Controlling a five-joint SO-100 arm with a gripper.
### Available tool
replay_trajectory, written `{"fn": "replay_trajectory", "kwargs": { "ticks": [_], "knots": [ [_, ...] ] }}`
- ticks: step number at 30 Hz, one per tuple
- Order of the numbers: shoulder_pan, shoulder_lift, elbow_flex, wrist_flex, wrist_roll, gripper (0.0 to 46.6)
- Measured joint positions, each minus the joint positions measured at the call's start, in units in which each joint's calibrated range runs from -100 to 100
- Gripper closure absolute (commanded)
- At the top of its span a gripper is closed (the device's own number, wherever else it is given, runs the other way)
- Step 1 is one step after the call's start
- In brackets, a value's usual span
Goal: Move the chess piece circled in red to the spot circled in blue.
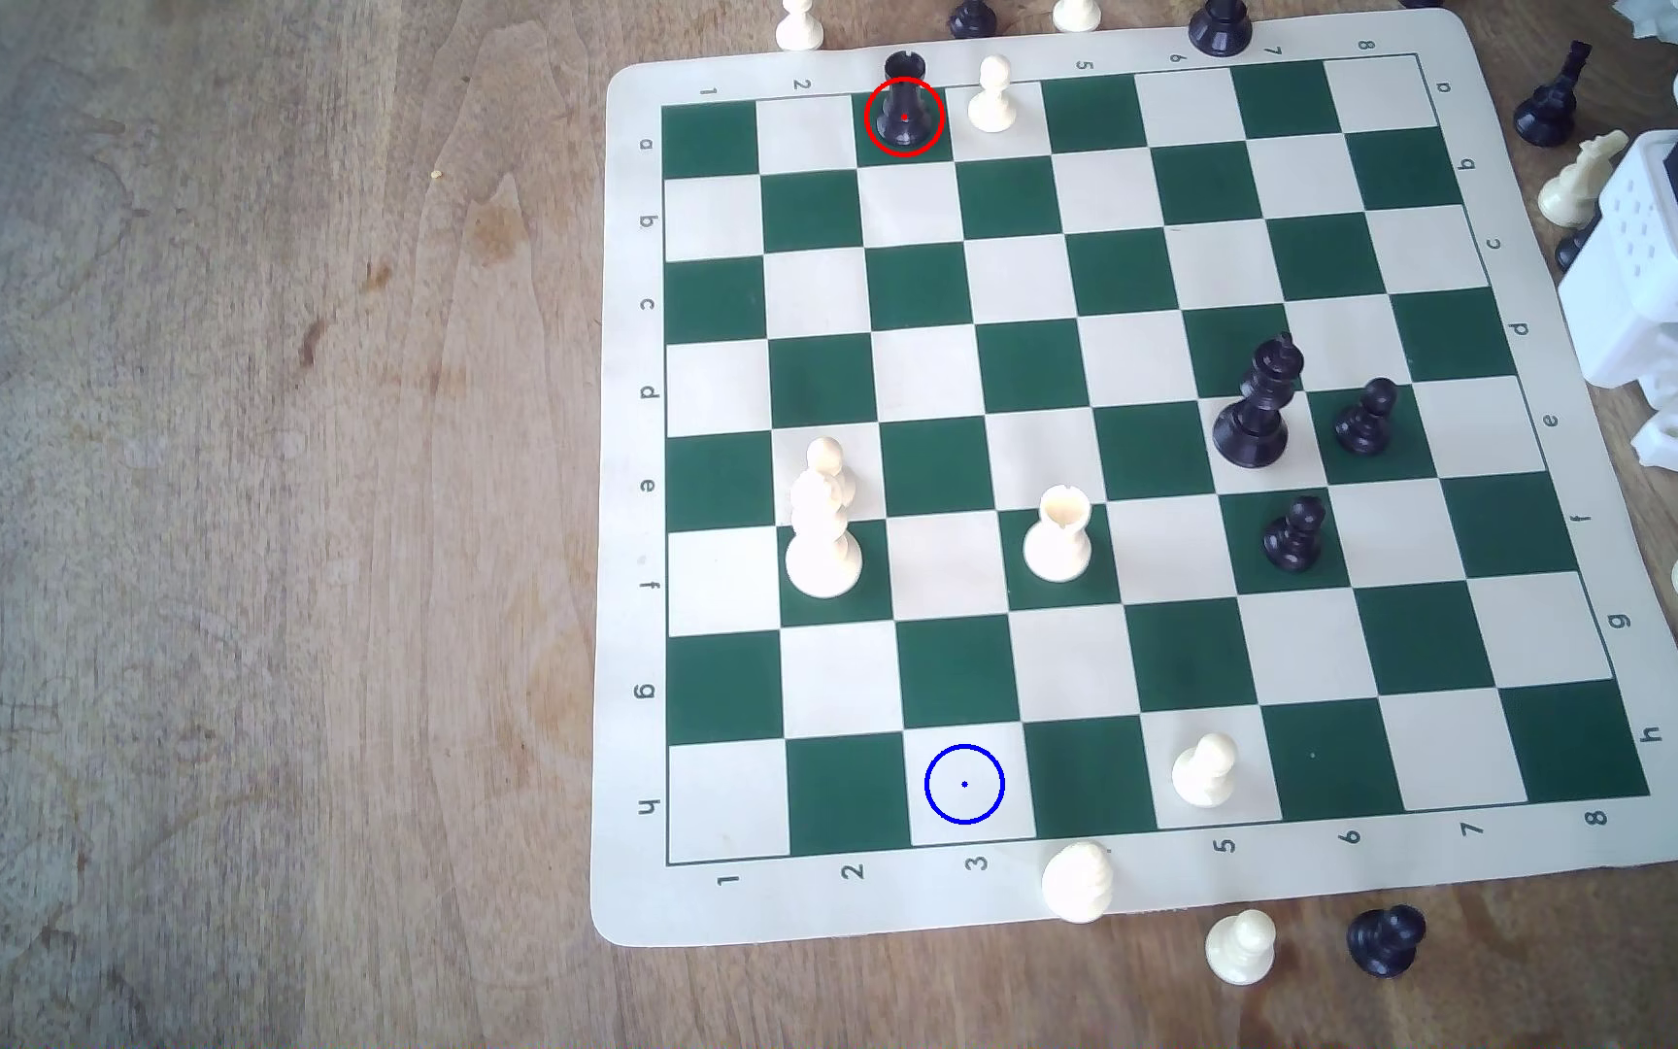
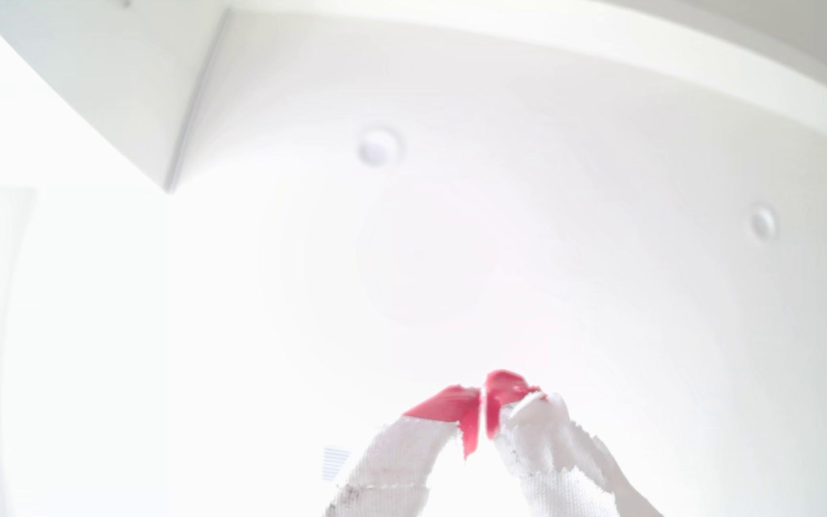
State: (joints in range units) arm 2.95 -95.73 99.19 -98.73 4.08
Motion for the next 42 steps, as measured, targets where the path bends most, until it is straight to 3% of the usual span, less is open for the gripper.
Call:
{"fn": "replay_trajectory", "kwargs": {
  "ticks": [4,13,19,22,27,32,42],
  "knots": [
    [0.00,0.00,0.00,4.38,-2.39,46.4],
    [-5.83,0.00,0.00,34.82,-2.49,46.5],
    [-3.10,0.08,0.00,59.60,-2.49,46.4],
    [0.00,0.17,0.00,77.21,-2.44,44.1],
    [0.29,0.75,-0.36,95.70,-2.30,39.0],
    [4.65,13.49,-10.48,113.23,-3.03,30.8],
    [10.40,43.15,-37.42,129.08,-4.74,31.9]
  ]
}}
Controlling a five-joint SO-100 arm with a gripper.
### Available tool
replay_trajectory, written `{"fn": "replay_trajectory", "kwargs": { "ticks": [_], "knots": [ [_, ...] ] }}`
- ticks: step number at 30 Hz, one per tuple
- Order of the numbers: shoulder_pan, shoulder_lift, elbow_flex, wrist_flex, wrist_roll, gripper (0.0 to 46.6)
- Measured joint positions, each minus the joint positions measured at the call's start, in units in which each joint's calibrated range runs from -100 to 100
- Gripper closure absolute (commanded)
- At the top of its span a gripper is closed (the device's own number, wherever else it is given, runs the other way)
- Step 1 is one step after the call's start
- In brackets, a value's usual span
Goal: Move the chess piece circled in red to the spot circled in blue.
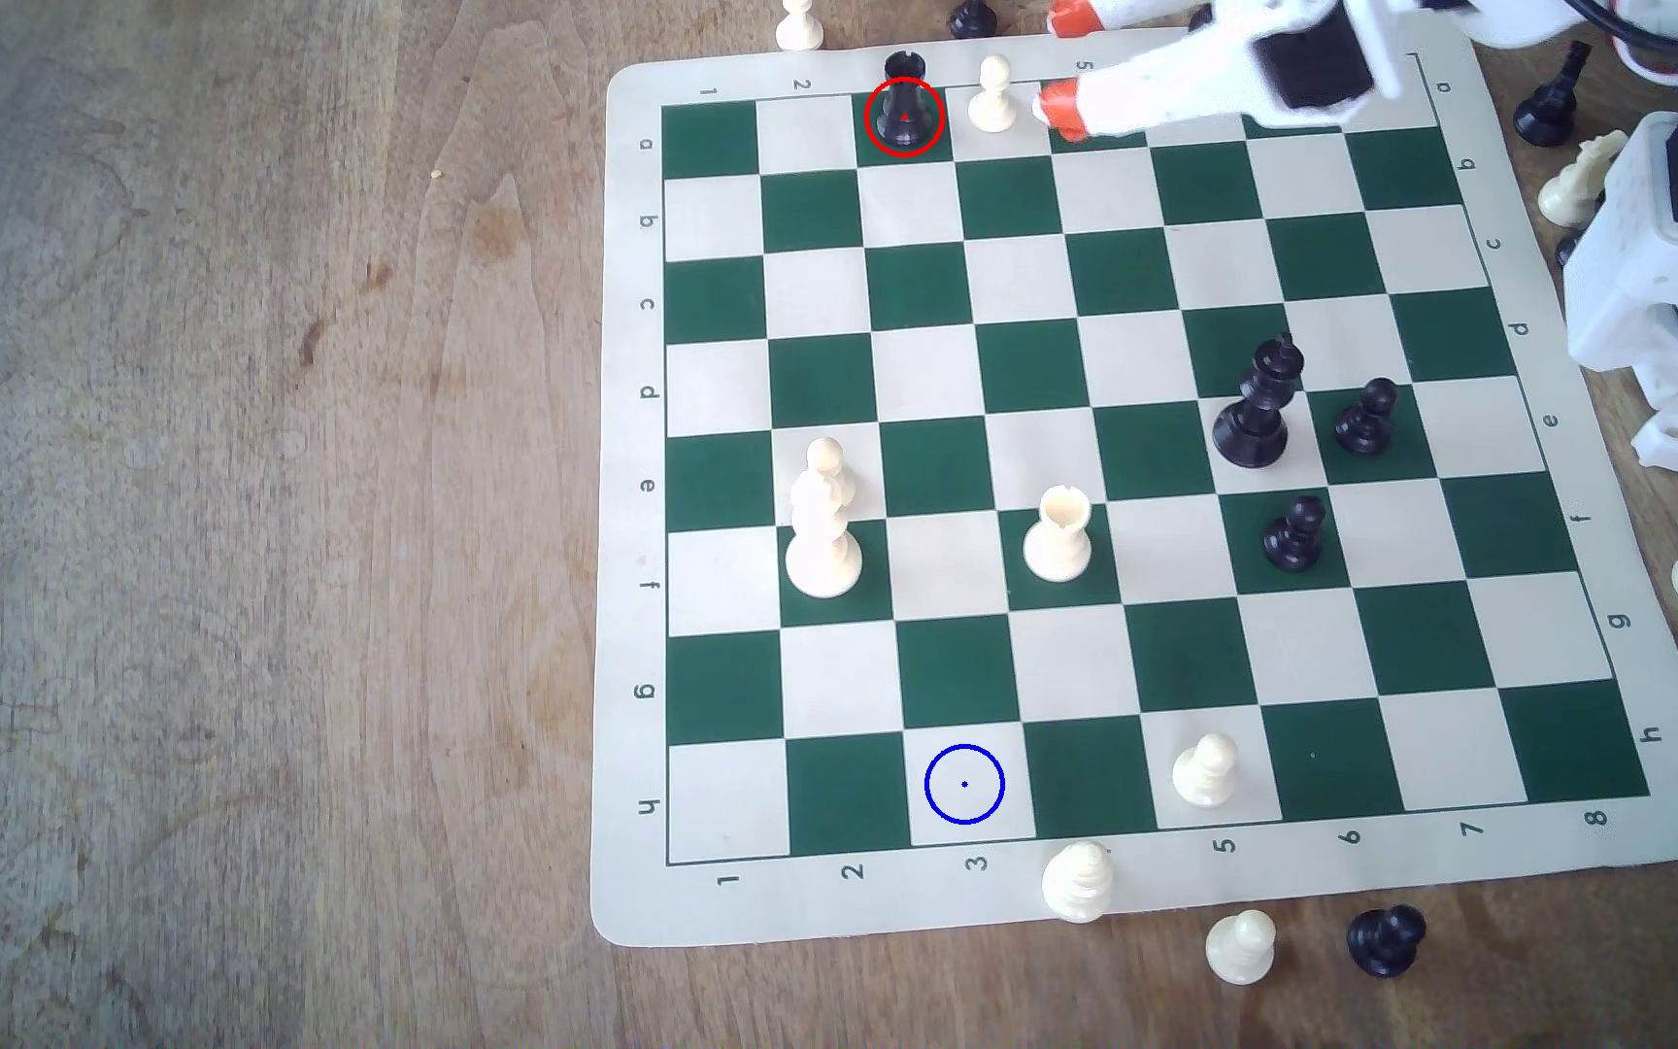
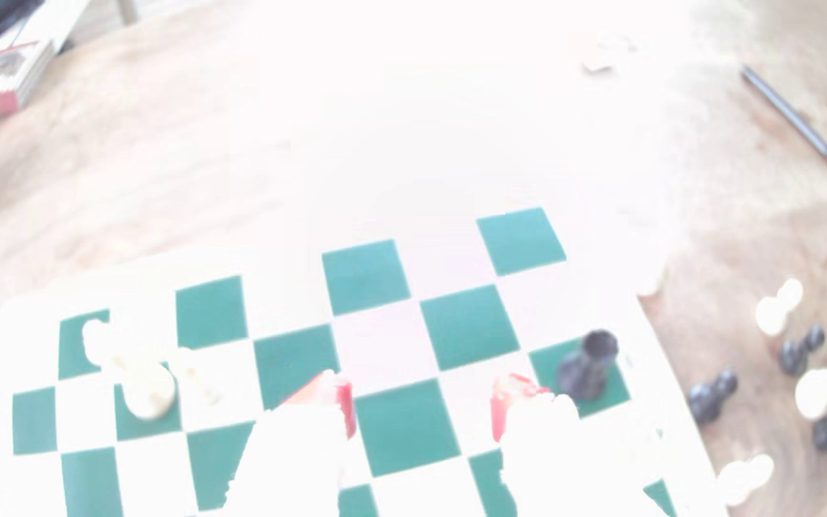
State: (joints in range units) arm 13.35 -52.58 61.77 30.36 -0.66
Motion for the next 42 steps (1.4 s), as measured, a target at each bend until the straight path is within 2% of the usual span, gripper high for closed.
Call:
{"fn": "replay_trajectory", "kwargs": {
  "ticks": [3,9,18,32,42],
  "knots": [
    [2.21,13.32,-13.65,6.22,-0.68,31.7],
    [5.83,28.57,-31.09,14.42,-0.34,31.8],
    [7.89,43.99,-46.54,16.73,0.20,30.8],
    [12.91,57.81,-48.26,10.28,0.63,30.1],
    [12.32,61.00,-48.35,5.50,-0.10,28.7]
  ]
}}
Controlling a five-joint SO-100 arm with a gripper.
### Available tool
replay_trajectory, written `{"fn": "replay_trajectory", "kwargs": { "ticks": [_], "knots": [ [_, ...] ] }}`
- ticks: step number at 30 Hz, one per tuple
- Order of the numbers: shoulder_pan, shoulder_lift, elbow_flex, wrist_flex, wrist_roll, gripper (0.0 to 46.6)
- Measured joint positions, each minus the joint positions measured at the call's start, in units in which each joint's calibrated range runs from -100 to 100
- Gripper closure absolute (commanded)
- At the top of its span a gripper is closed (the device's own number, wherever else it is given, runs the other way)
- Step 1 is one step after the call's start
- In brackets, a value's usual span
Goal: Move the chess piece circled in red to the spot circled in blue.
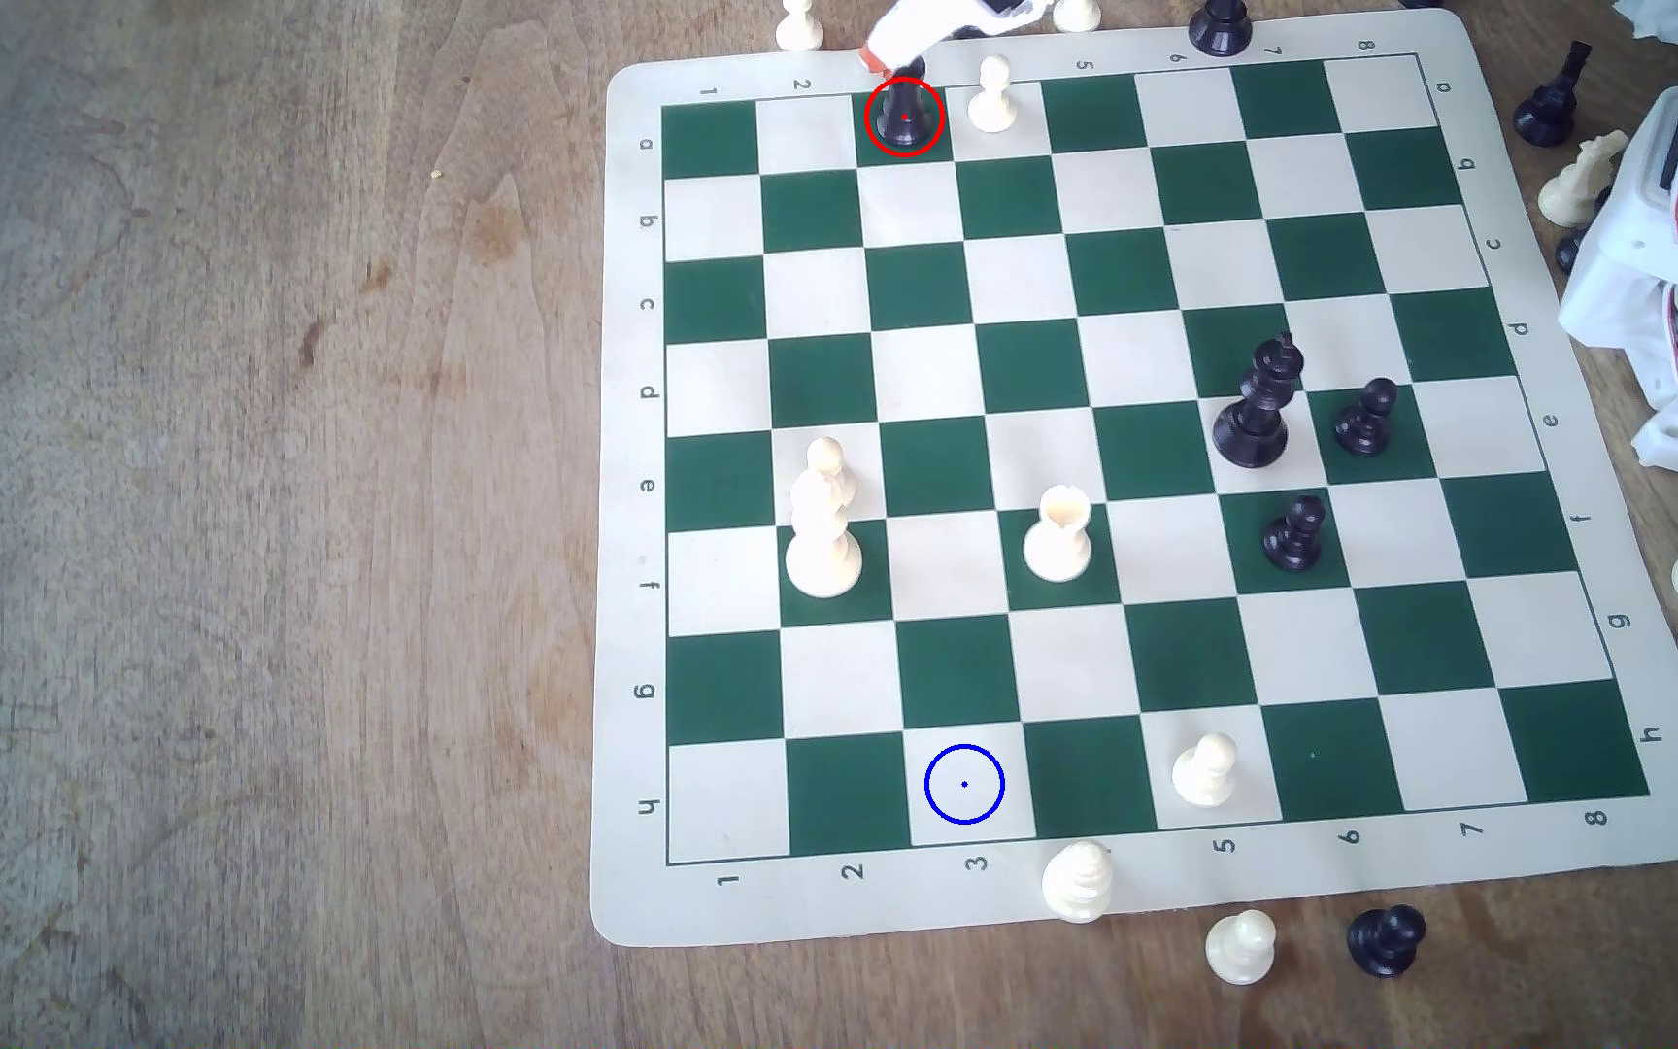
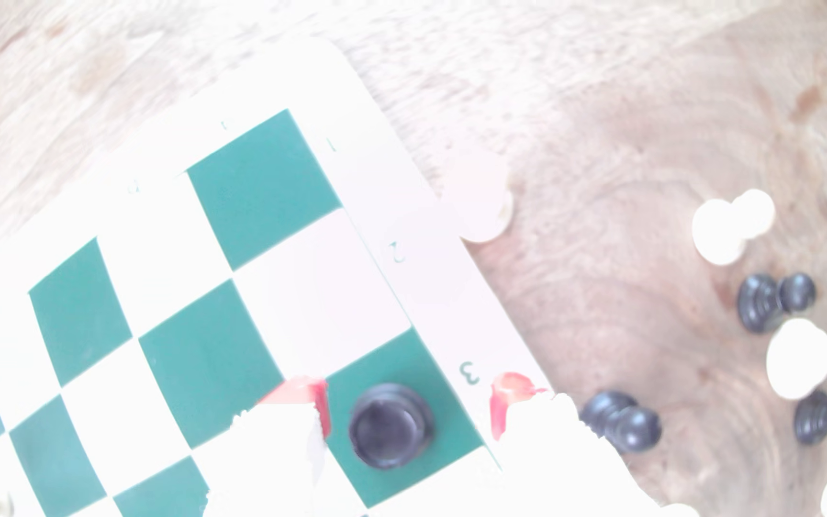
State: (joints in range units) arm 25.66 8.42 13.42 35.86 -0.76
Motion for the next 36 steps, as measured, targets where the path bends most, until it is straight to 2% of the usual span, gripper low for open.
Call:
{"fn": "replay_trajectory", "kwargs": {
  "ticks": [14,22,29,36],
  "knots": [
    [-2.06,4.94,0.00,-2.71,-0.39,29.6],
    [-1.92,5.70,0.00,-2.71,0.05,33.0],
    [-1.84,5.70,0.00,-2.63,0.34,31.8],
    [-1.84,5.70,0.00,-2.63,0.34,33.3]
  ]
}}
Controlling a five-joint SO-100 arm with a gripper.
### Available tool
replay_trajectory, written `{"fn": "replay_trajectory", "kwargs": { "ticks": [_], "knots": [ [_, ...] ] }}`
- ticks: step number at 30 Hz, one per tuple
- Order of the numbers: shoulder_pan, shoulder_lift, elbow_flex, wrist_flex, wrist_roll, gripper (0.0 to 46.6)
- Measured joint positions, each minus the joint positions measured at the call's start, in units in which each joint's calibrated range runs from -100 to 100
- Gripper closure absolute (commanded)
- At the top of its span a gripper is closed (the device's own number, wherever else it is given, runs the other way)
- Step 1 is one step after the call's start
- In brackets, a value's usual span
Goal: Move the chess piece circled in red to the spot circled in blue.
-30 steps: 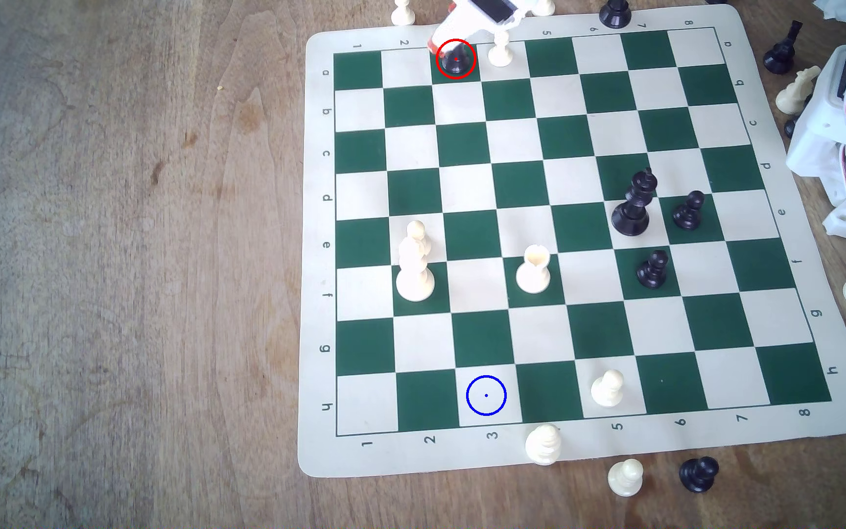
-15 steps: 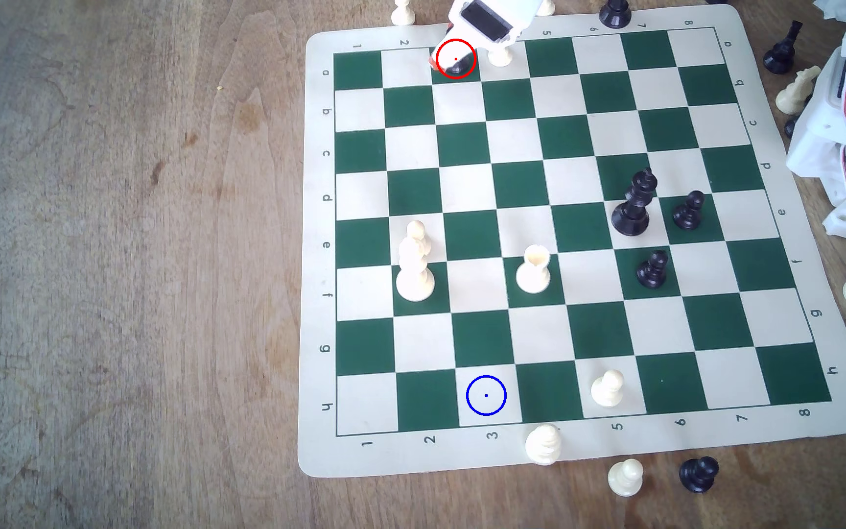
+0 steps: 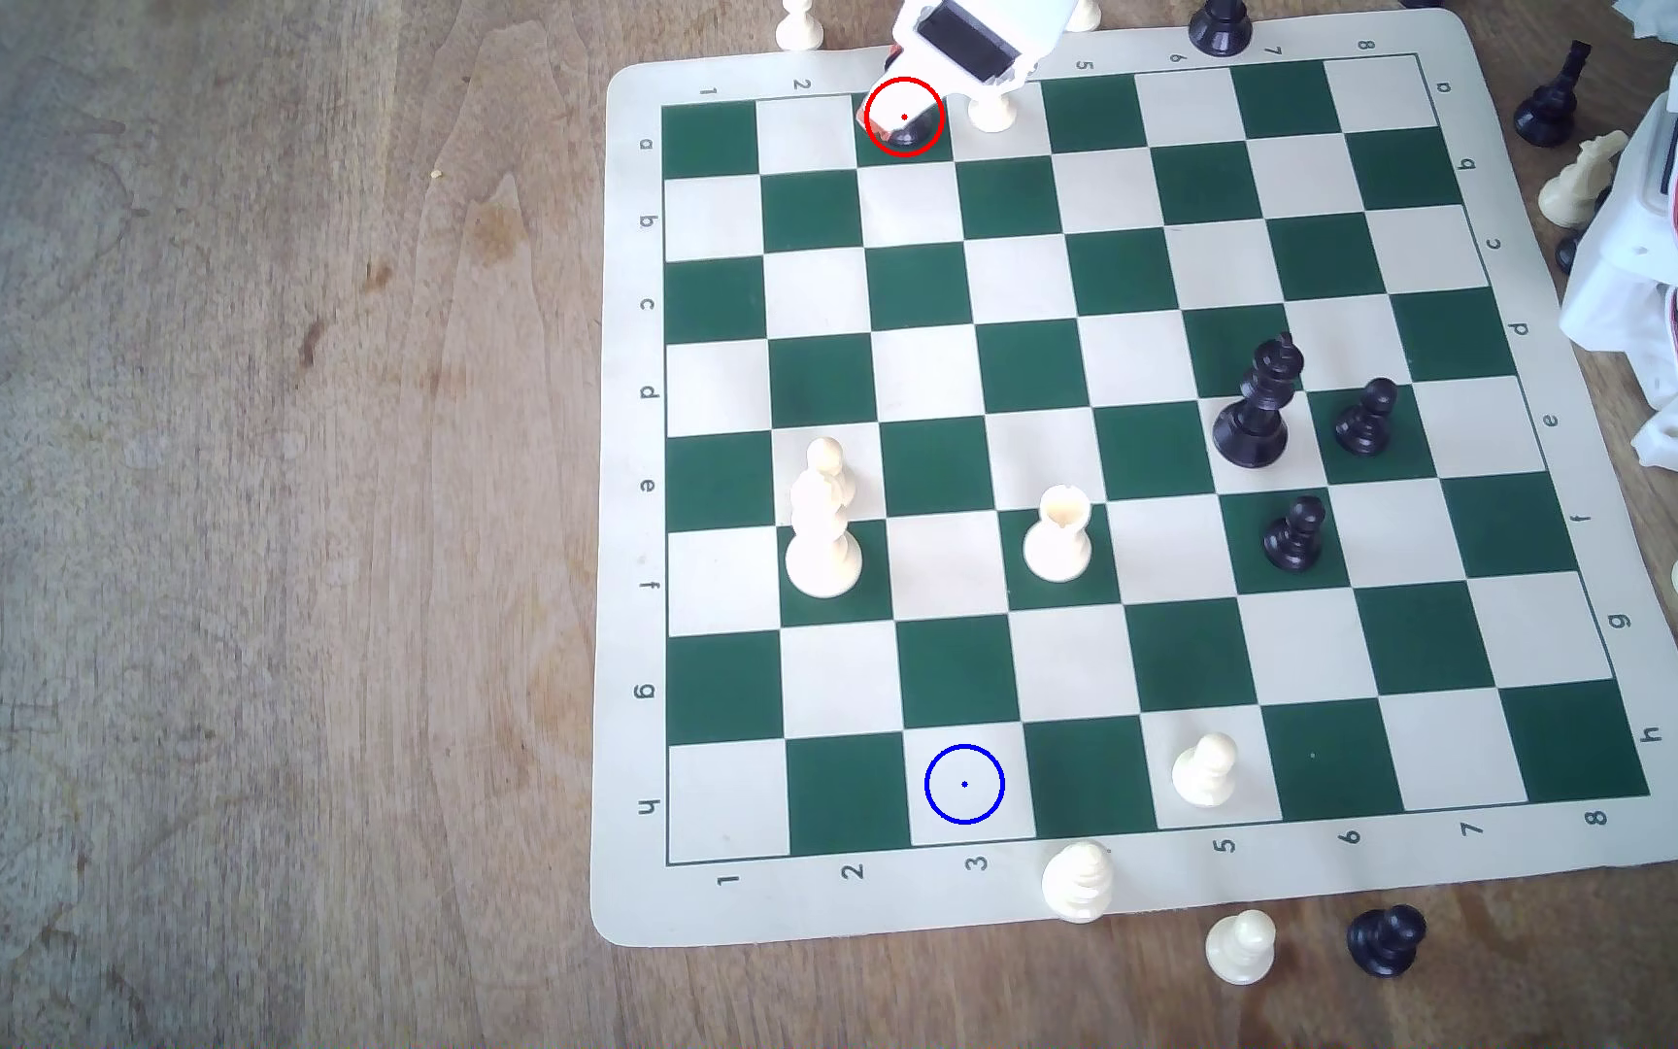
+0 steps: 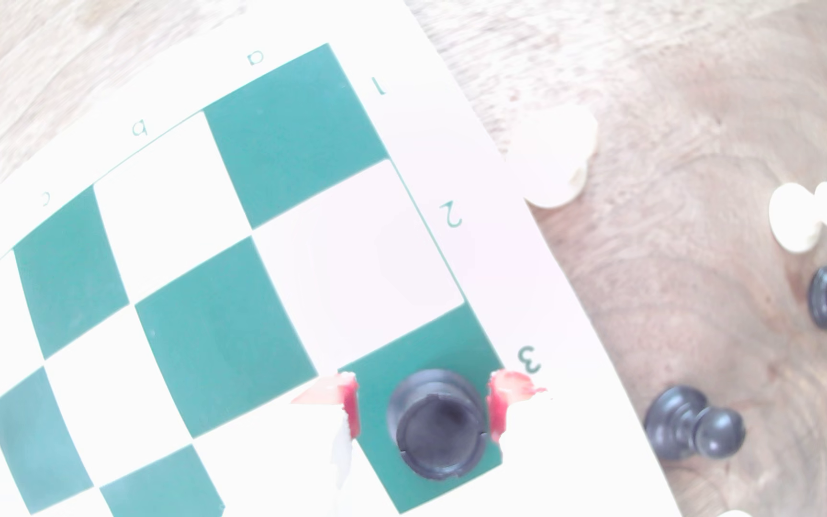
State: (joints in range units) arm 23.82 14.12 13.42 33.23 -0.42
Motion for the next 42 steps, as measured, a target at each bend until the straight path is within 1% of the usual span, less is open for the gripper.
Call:
{"fn": "replay_trajectory", "kwargs": {
  "ticks": [3,5,7,10,14,21,22,24,25,27,28,36,42],
  "knots": [
    [0.15,0.00,0.00,0.08,0.00,35.2],
    [0.22,0.00,0.00,0.08,0.05,35.6],
    [0.22,0.00,0.00,1.27,0.73,36.1],
    [0.22,0.00,0.00,1.91,1.07,36.7],
    [0.22,0.00,0.00,1.91,1.17,35.2],
    [0.22,0.00,0.00,1.91,0.78,35.2],
    [0.22,0.00,0.00,1.91,0.78,35.6],
    [0.22,0.00,0.00,1.91,0.78,38.5],
    [0.22,0.00,0.00,1.91,0.78,40.3],
    [0.22,0.00,0.00,1.91,0.78,45.5],
    [0.22,0.00,0.00,1.91,0.78,46.4],
    [0.15,-0.17,0.00,1.91,0.78,46.4],
    [-0.66,-4.02,-0.54,3.27,-0.68,46.4]
  ]
}}
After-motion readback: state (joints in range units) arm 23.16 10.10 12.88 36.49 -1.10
